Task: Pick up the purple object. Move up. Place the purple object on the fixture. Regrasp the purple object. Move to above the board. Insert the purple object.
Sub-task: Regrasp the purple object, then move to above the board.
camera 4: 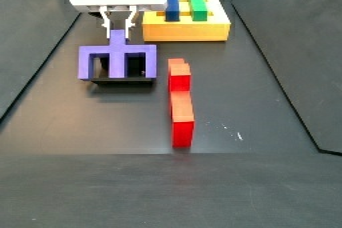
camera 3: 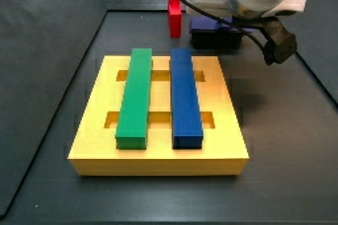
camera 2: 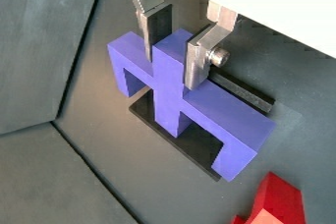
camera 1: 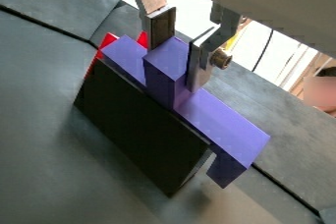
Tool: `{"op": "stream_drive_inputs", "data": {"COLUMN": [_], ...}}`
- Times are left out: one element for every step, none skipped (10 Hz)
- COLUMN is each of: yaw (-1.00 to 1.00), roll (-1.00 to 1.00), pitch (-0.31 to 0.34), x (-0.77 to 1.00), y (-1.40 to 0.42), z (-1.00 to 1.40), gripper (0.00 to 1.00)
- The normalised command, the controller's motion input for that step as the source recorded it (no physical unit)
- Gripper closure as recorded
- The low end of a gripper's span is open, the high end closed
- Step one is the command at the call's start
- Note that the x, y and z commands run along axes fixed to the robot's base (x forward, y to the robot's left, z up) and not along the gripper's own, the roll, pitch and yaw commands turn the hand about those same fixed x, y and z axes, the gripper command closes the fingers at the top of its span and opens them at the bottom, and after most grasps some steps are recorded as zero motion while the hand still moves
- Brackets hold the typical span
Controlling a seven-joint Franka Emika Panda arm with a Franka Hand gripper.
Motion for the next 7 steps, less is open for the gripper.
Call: {"op": "stream_drive_inputs", "data": {"yaw": [0.00,0.00,-0.07,-0.09,-0.06,-0.03,-0.03], "roll": [0.00,0.00,-0.06,-0.15,-0.11,-0.06,-0.03], "pitch": [0.000,0.000,-0.004,0.013,0.025,0.070,0.085], "x": [0.00,0.00,0.01,-0.02,-0.01,0.00,-0.01], "y": [0.00,0.00,-0.01,-0.01,0.01,-0.01,-0.02], "z": [0.00,1.40,1.40,1.40,1.40,1.40,1.40], "gripper": [1.00,1.00,1.00,1.00,1.00,1.00,1.00]}}
